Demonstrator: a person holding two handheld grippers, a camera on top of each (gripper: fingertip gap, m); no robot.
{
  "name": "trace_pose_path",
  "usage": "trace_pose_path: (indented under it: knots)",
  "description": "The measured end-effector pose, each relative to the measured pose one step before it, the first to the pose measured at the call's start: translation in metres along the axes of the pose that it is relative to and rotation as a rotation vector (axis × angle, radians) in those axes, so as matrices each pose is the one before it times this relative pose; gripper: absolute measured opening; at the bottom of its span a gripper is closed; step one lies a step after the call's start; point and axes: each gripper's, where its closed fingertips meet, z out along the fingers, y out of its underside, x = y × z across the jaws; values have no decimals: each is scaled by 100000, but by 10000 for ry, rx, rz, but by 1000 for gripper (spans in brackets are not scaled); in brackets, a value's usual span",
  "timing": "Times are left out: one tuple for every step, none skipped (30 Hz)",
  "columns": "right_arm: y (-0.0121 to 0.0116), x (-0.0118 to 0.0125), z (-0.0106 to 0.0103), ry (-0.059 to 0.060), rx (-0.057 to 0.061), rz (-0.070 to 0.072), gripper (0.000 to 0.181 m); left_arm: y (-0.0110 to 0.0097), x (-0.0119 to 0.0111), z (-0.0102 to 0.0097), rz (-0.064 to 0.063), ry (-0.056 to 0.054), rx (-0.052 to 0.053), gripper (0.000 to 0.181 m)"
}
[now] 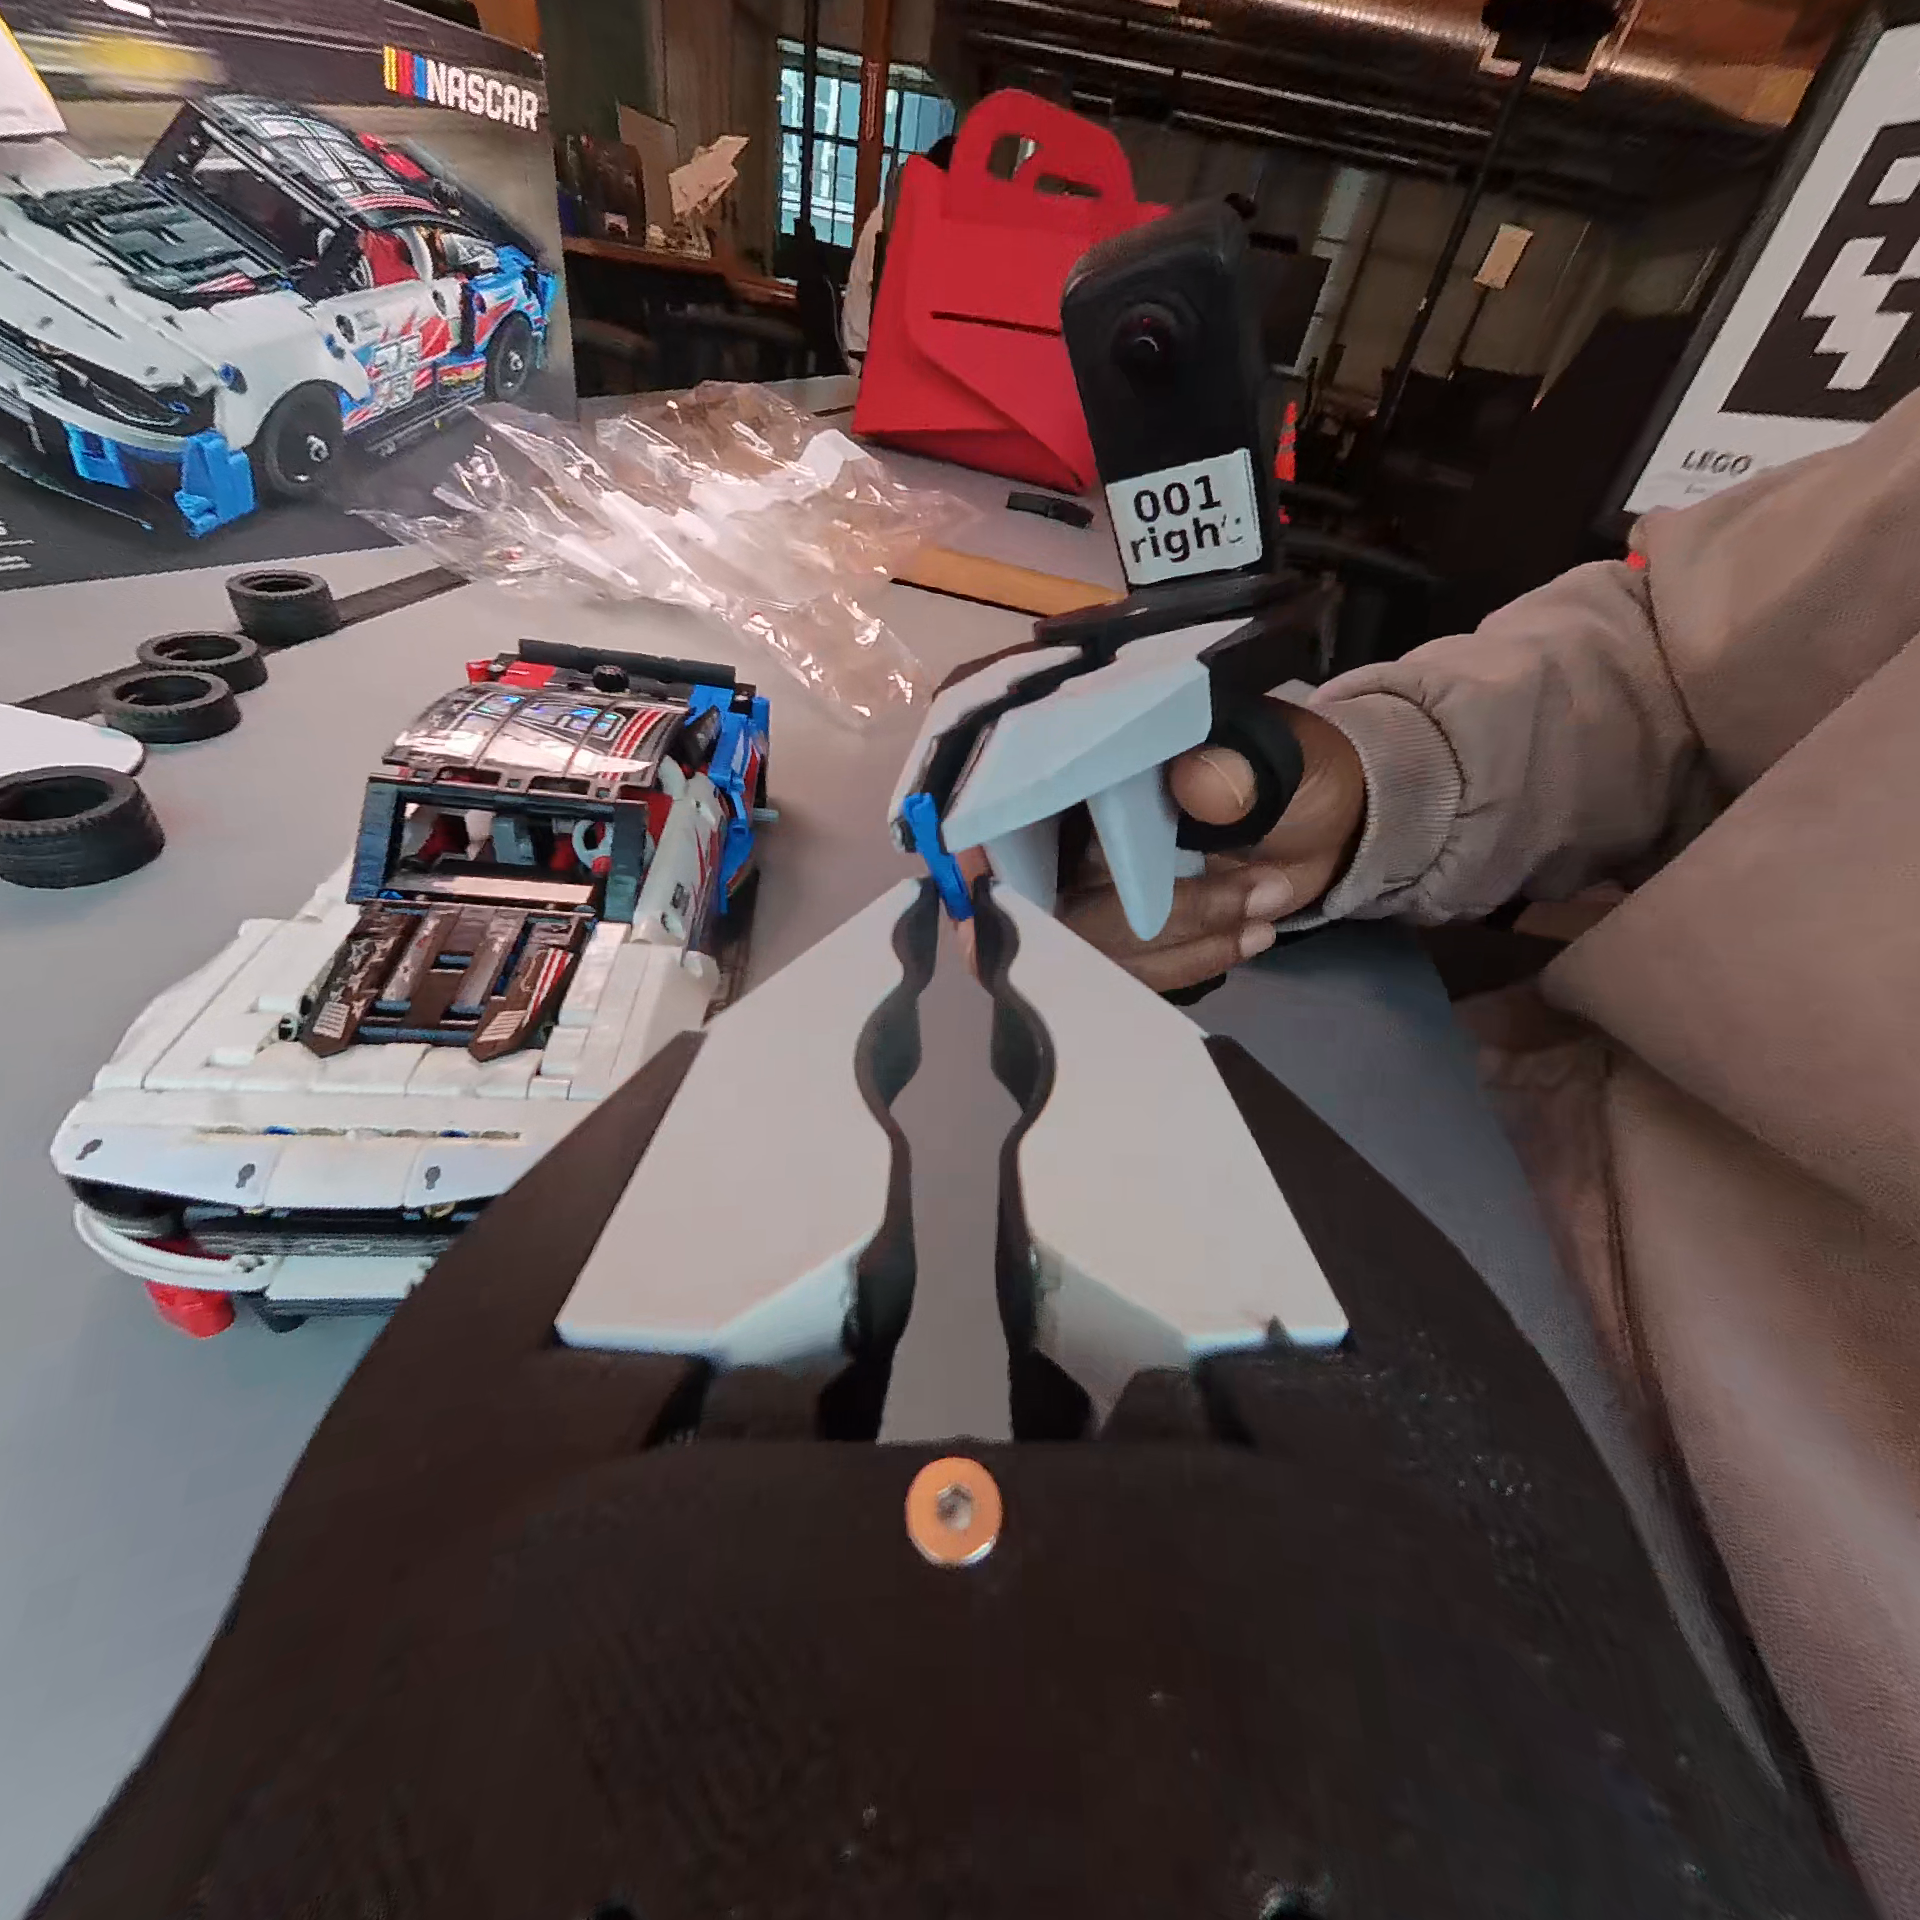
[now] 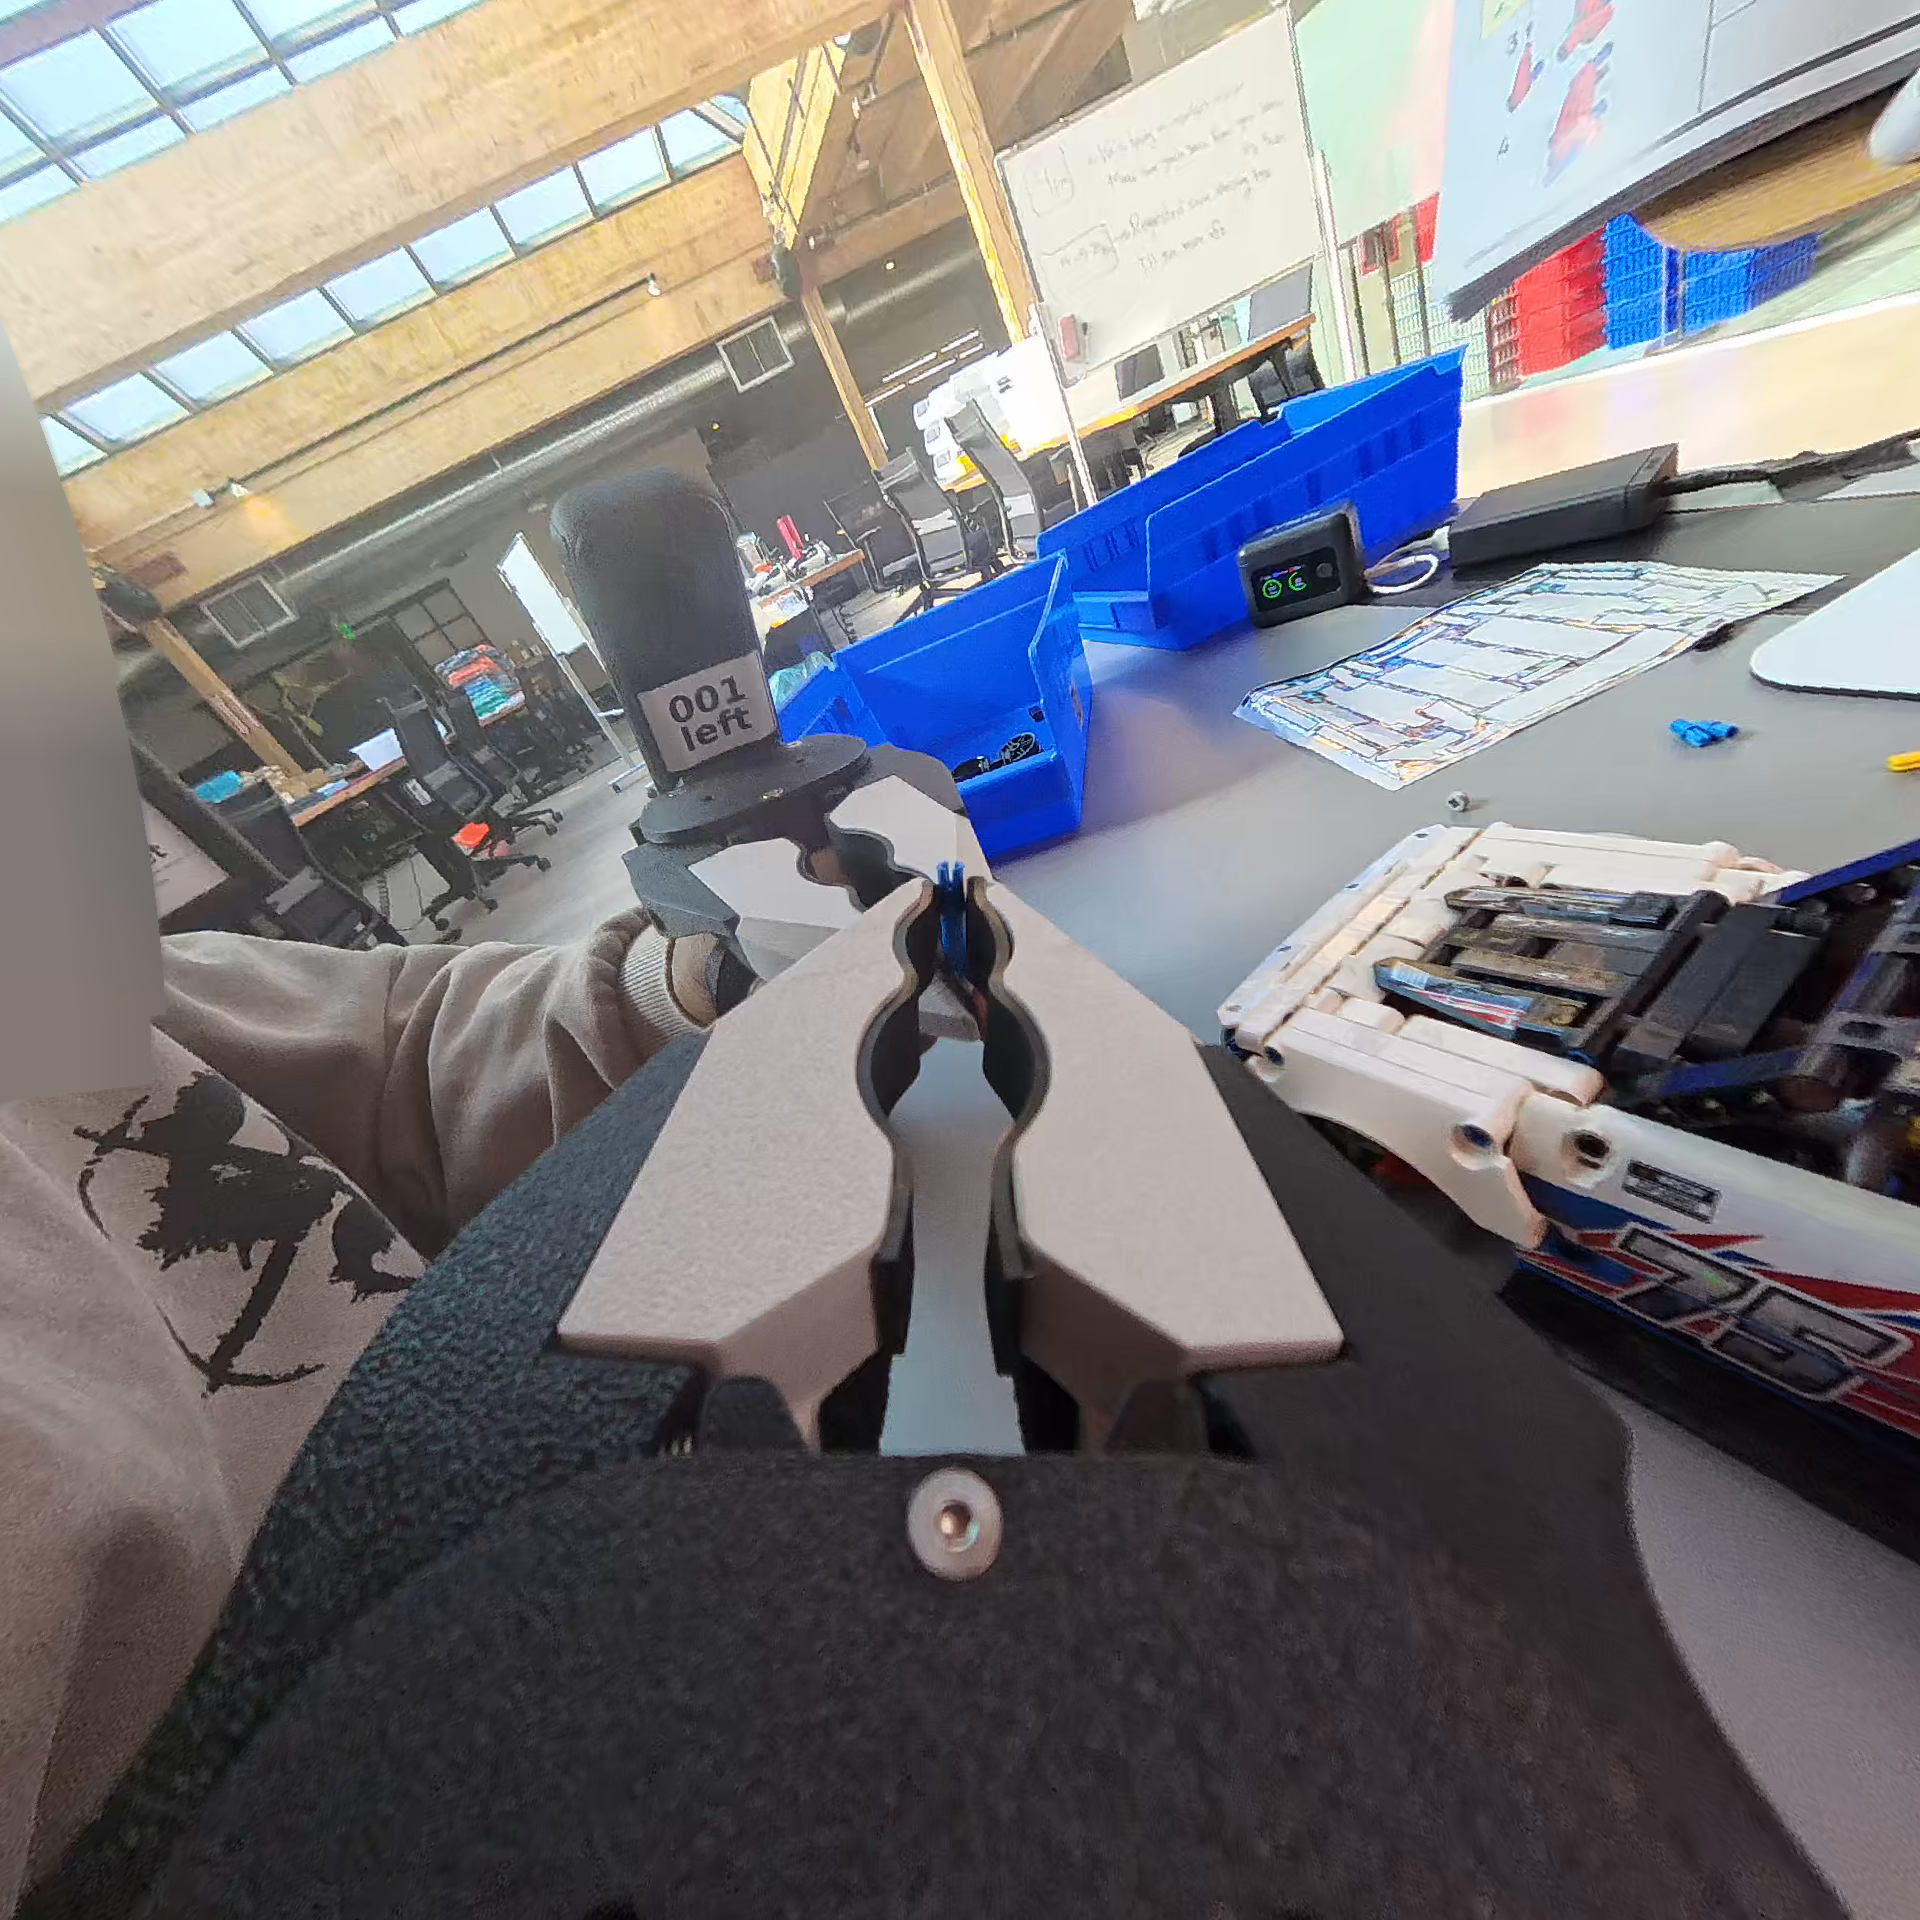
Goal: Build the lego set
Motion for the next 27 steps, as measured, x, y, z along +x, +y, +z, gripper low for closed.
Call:
trace_pose_path:
  knots:
    - [155, -78, -243, -144, -123, -133, 2, 201, -124, -37, 209, -131, -158, 2]
    - [244, -244, -262, -229, -298, -186, 2, 169, 201, 26, 149, 91, -143, 2]
    - [237, -31, -306, -52, -394, -338, 2, 200, 271, 119, 116, 116, -148, 2]
    - [379, -40, -283, -40, -555, -491, 2, 261, 158, 142, 183, 17, -188, 2]
    - [494, -158, -248, -130, -686, -583, 2, 364, 188, 129, 333, 42, -270, 2]
    - [545, -104, -188, -76, -729, -646, 2, 419, 202, 96, 424, 40, -323, 2]
    - [597, -138, -110, -76, -779, -729, 3, 454, 128, 126, 447, -42, -358, 2]
    - [430, -137, -63, -54, -676, -711, 3, 472, 165, 167, 408, -38, -343, 2]
    - [345, -208, -2, -103, -599, -652, 4, 372, 176, 171, 258, 1, -249, 2]
    - [309, -170, 39, -121, -560, -525, 4, 223, 198, 137, 98, 52, -138, 2]
    - [274, -103, 53, -117, -509, -411, 5, 154, 143, 98, 48, 49, -89, 2]
    - [231, -99, 60, -146, -426, -328, 5, 180, 71, 66, 69, 14, -94, 2]
    - [208, -92, 82, -148, -360, -252, 5, 163, 67, 66, 71, 13, -90, 2]
    - [262, -141, 129, -160, -359, -214, 6, 112, 88, 60, 40, 35, -69, 2]
    - [170, -126, 131, -137, -276, -201, 6, 102, 121, 73, 18, 53, -74, 2]
    - [75, -119, 136, -122, -175, -150, 6, 113, 116, 75, 29, 54, -77, 2]
    - [123, -97, 147, -116, -178, -79, 6, 88, 117, 80, 21, 46, -48, 2]
    - [236, -67, 165, -88, -240, -93, 5, 9, 109, 63, -18, 50, 5, 2]
    - [132, -46, 137, -45, -143, -110, 4, 0, 101, 36, -39, 67, -2, 2]
    - [32, 8, 70, -24, -62, -70, 3, 85, 69, 31, 11, 41, -51, 2]
    - [65, -41, 47, -62, -74, -48, 3, 80, 7, 20, 35, -1, -34, 2]
    - [51, -49, 10, -69, -61, -36, 3, 50, 47, 16, 0, 36, -22, 2]
    - [-19, -1, -5, -26, -22, -22, 3, 2, 40, 16, -31, 38, 6, 2]
    - [9, 16, -4, -12, -44, -20, 3, -20, 15, -7, -35, 23, 25, 2]
    - [-12, 30, -6, 5, -35, -23, 4, 14, -5, -9, -37, 23, 6, 2]
    - [-74, 86, -26, 49, 13, -53, 4, 42, -36, 3, -15, 0, -6, 2]
    - [-47, -31, -30, -26, -3, -56, 4, 48, -10, 5, -10, 16, -12, 2]
